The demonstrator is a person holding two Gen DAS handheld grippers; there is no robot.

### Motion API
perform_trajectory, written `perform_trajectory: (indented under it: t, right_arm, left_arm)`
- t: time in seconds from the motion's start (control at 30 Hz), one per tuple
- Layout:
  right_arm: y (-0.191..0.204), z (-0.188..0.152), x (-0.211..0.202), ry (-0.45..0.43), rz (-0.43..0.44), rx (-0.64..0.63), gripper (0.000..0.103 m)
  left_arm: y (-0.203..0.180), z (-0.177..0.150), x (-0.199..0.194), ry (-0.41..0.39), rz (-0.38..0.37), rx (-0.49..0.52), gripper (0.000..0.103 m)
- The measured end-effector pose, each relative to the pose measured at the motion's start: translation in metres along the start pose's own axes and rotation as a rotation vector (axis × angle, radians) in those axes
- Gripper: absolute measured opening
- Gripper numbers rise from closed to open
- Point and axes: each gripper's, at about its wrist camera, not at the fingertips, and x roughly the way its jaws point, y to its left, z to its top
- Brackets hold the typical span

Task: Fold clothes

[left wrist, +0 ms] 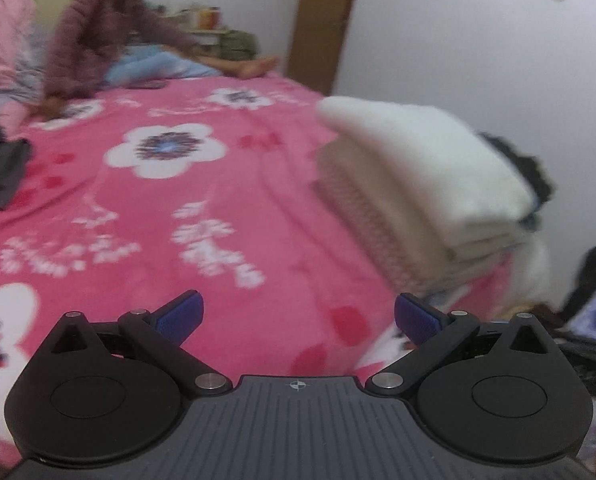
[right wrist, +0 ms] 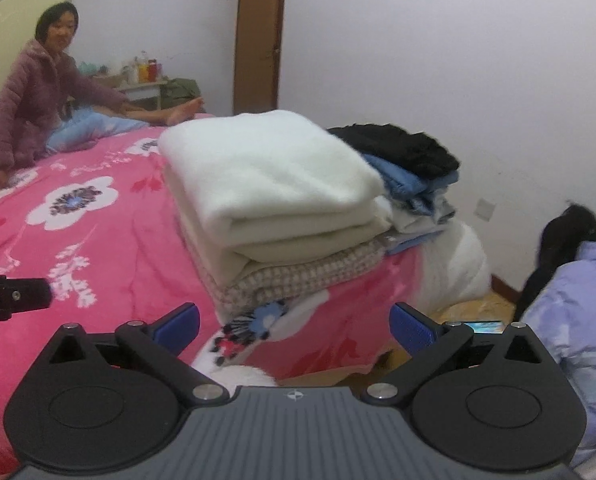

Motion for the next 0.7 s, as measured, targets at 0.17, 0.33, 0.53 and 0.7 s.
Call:
perform_trajectory:
  t: [0.17,0.33,0.53,0.7]
  right_arm:
    - [-0.007,-0.001,-0.007,-0.001,0.008,0.033,0.103]
    - [-0.01,-0.004,-0.009,-0.007,-0.008,0.036,0.103]
    - [-0.012,-0.007,-0.008,-0.005,-0.004,0.034,0.103]
    - [-0.013,-0.01,-0.006,0.001,0.001,0.026,0.103]
  left_arm:
    - [-0.02,-0.003,-0.012,-0.05,0.082,0.124,0.102]
    - [-0.028,-0.005,-0.014,-0.046,0.086,0.127,0.102]
    - [-0.038,-0.007,-0.016,-0.041,0.091,0.13,0.102]
    - [-0.043,-0.008,-0.018,-0.038,0.094,0.128,0.102]
